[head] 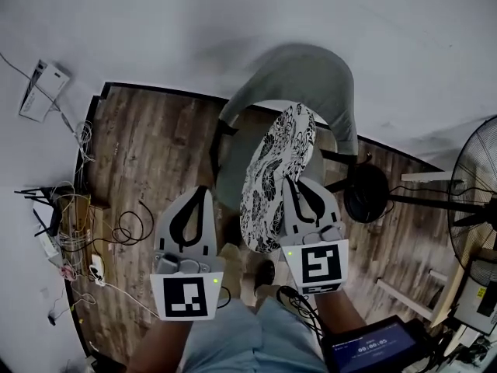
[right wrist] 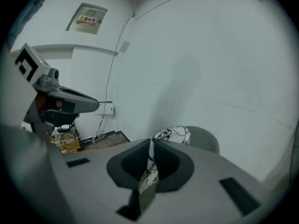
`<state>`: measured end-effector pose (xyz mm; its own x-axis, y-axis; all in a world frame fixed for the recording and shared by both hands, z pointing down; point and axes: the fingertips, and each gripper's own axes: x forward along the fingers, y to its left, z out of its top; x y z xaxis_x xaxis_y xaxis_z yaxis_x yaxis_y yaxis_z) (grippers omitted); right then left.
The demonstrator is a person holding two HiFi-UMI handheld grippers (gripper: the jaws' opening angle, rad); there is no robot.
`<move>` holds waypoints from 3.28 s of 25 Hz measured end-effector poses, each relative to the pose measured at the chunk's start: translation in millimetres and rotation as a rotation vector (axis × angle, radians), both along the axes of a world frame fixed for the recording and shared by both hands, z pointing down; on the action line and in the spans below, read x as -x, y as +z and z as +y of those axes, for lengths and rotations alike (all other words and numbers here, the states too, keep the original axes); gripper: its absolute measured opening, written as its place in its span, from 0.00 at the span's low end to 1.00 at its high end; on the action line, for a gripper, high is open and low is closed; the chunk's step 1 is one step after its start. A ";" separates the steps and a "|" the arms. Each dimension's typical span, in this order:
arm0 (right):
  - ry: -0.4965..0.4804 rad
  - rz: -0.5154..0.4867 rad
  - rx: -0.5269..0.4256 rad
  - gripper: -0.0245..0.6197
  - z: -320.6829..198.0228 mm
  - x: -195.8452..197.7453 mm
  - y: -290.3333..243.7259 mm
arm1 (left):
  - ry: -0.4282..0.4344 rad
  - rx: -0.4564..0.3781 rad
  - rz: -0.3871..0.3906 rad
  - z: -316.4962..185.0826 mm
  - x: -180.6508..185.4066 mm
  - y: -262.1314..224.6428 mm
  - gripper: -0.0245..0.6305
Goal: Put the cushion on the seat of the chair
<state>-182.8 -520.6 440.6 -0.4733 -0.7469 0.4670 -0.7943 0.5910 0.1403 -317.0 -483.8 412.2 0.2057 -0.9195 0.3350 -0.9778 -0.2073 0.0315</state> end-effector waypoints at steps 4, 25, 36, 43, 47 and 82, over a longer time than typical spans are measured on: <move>-0.004 -0.008 0.009 0.06 -15.1 14.4 12.7 | -0.009 0.020 -0.006 -8.4 13.3 8.7 0.05; 0.139 0.050 0.220 0.07 -46.7 -34.8 174.9 | 0.124 0.131 -0.014 -42.9 -29.4 91.4 0.05; 0.220 0.042 0.266 0.08 -43.9 -90.6 204.2 | 0.231 0.163 -0.031 -47.0 -87.6 103.4 0.05; 0.278 0.034 0.286 0.08 -43.5 -119.7 225.7 | 0.306 0.184 -0.048 -49.9 -118.5 116.4 0.05; 0.309 0.032 0.301 0.09 -39.1 -135.9 240.0 | 0.336 0.197 -0.057 -48.3 -129.3 123.5 0.05; 0.563 0.074 0.412 0.35 -1.5 -218.3 306.1 | 0.461 0.189 -0.093 -37.9 -152.4 138.0 0.05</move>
